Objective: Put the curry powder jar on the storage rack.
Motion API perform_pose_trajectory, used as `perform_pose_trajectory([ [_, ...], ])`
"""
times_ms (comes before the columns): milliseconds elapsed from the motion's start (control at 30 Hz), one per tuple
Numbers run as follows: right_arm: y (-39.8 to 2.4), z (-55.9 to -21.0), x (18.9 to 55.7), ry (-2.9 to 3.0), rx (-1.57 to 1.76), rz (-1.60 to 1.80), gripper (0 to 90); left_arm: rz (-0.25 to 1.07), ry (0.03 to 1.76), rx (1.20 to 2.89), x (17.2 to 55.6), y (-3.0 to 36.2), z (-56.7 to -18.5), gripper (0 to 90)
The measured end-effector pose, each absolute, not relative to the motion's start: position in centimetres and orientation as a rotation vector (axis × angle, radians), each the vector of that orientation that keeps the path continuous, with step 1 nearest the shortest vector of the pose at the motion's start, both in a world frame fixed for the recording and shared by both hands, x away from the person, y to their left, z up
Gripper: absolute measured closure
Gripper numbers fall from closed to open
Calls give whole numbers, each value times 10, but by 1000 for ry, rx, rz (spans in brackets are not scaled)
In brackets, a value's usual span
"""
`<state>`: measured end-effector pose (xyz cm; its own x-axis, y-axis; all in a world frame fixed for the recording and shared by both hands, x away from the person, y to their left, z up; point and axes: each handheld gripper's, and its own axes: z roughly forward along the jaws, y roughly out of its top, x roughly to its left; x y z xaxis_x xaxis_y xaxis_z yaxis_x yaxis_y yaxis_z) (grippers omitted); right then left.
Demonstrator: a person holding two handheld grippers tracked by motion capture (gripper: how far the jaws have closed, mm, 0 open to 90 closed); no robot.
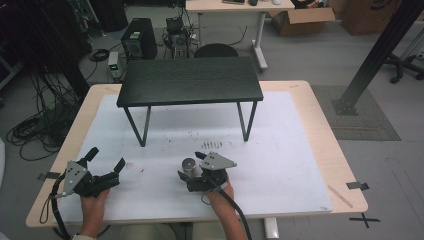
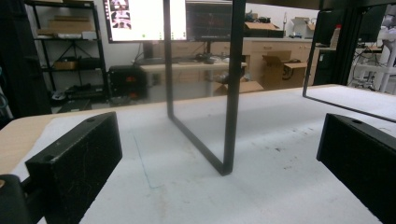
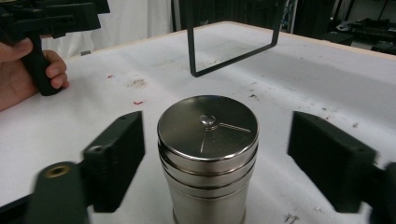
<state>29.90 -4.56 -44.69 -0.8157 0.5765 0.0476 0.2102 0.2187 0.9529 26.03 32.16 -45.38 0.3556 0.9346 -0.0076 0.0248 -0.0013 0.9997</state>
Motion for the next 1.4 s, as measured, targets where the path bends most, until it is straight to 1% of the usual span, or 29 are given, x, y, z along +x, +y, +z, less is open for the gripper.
perform_pose_trajectory([
  [33,-46,-447,299,2184,732,1632,239,924,955,1374,260,322,-454,4],
  [200,-47,-447,299,2190,718,1645,314,923,956,1375,260,322,-454,4],
  [367,-47,-447,300,2202,722,1656,430,923,956,1376,260,322,-454,5],
  [467,-47,-447,301,2221,704,1662,477,922,956,1376,260,322,-454,5],
  [933,-50,-444,301,2211,715,1700,482,922,956,1375,260,322,-454,5],
  [1400,-53,-408,303,2204,650,1743,482,922,955,1373,260,322,-454,4],
])
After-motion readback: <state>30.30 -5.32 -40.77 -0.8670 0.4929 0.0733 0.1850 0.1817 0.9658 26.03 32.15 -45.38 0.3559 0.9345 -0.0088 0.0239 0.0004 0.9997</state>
